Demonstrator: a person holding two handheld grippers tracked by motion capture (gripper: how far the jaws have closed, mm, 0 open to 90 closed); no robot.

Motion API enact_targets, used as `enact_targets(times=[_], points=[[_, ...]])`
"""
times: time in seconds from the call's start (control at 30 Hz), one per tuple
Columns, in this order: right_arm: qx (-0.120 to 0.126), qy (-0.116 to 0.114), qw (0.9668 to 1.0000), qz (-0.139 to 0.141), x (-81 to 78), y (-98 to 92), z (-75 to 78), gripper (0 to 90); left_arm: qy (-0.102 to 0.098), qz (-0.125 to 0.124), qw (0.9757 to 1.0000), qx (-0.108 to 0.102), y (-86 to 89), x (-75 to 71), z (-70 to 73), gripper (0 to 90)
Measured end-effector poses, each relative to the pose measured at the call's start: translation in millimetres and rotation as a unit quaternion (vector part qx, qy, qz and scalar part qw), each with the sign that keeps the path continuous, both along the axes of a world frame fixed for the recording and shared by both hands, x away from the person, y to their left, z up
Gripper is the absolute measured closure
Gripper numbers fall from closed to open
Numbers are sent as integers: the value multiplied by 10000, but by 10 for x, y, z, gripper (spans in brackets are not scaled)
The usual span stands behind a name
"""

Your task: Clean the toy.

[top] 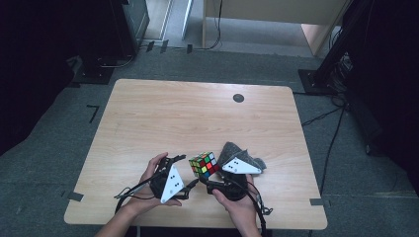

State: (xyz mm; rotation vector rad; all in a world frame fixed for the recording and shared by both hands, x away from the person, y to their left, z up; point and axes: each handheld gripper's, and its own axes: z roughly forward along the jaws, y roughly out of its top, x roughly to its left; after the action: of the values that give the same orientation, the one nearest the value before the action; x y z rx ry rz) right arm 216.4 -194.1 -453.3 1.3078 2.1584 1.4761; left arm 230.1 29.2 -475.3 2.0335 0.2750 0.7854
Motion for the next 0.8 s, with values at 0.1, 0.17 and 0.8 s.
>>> enact_targets(times=[0.1,0.17,0.8], points=[[29,75,9999,117,-9,43,-2,341,-164,-73,9997,174,-48,-43,-28,168],[33,133,9997,197,-13,65,-5,341,-330,-140,9990,257,-74,-81,-26,202],[-413,-48,9931,-1094,227,-525,-138,197,835,252,9932,-772,198,161,49,340]])
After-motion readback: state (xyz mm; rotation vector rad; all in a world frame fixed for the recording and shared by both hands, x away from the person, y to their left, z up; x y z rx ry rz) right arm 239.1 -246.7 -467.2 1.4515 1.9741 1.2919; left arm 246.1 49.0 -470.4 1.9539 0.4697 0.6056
